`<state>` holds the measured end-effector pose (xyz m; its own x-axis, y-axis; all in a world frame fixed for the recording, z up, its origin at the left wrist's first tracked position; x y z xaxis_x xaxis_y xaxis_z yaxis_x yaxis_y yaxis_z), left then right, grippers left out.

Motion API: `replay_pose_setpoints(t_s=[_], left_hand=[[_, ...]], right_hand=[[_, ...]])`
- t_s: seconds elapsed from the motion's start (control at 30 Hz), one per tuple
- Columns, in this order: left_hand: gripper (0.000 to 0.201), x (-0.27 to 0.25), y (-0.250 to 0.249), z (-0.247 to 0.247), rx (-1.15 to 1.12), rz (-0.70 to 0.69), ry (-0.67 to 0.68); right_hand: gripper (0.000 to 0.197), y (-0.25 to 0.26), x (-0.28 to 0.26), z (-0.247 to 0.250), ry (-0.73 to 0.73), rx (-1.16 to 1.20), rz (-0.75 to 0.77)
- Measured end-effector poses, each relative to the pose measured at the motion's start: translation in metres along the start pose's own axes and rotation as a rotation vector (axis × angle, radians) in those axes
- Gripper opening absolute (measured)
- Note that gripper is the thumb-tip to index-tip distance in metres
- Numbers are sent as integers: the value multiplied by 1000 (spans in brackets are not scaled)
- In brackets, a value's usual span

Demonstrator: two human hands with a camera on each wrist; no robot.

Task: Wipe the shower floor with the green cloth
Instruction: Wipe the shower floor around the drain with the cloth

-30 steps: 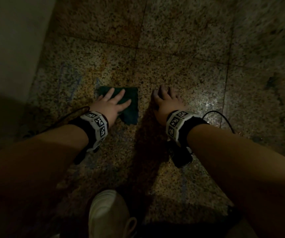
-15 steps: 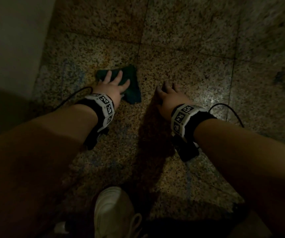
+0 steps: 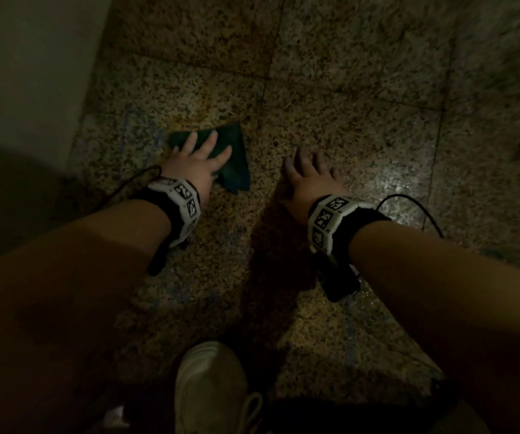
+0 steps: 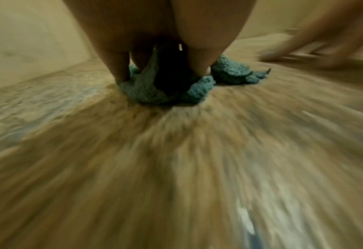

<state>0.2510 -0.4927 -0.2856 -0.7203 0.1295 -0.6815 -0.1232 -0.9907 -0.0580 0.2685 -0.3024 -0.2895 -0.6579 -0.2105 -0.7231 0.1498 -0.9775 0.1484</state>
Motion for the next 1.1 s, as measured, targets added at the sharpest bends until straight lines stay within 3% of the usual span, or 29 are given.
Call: replay_pose_setpoints(t_s=[0.17,0.37,0.53,0.7,0.9,1.1], left_hand=[[59,16,-2,19,-138,45,-16],[59,8,1,5,-89,61,9],[56,-15,6,-20,-63,83,58],[61,-17,11,-17,-84,79,75],[65,5,25,14,-134,100,5],[60,11,28,21,-149,132,34]], right_hand=[[75,-2,-2,-3,-2,-27,-1],[74,1,-6,4,16,-14,-7],[68,18,-3,20,-93,-27,42],[76,29,6,6,6,-24,63],[79,27,9,5,31,-23,71],[78,25,11,4,43,-45,56]])
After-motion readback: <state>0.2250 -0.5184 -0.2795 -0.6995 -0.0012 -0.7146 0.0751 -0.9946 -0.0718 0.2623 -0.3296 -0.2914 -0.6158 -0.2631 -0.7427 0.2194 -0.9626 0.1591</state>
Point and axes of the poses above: each hand's wrist, its own x-axis towards the middle knuckle, its own z-axis out of the back of the hand, y = z × x, the point moved 8 cm from there along x, towards the middle knuckle, and after that the axes turned 3 degrees about -x, right-handed, at the moved point
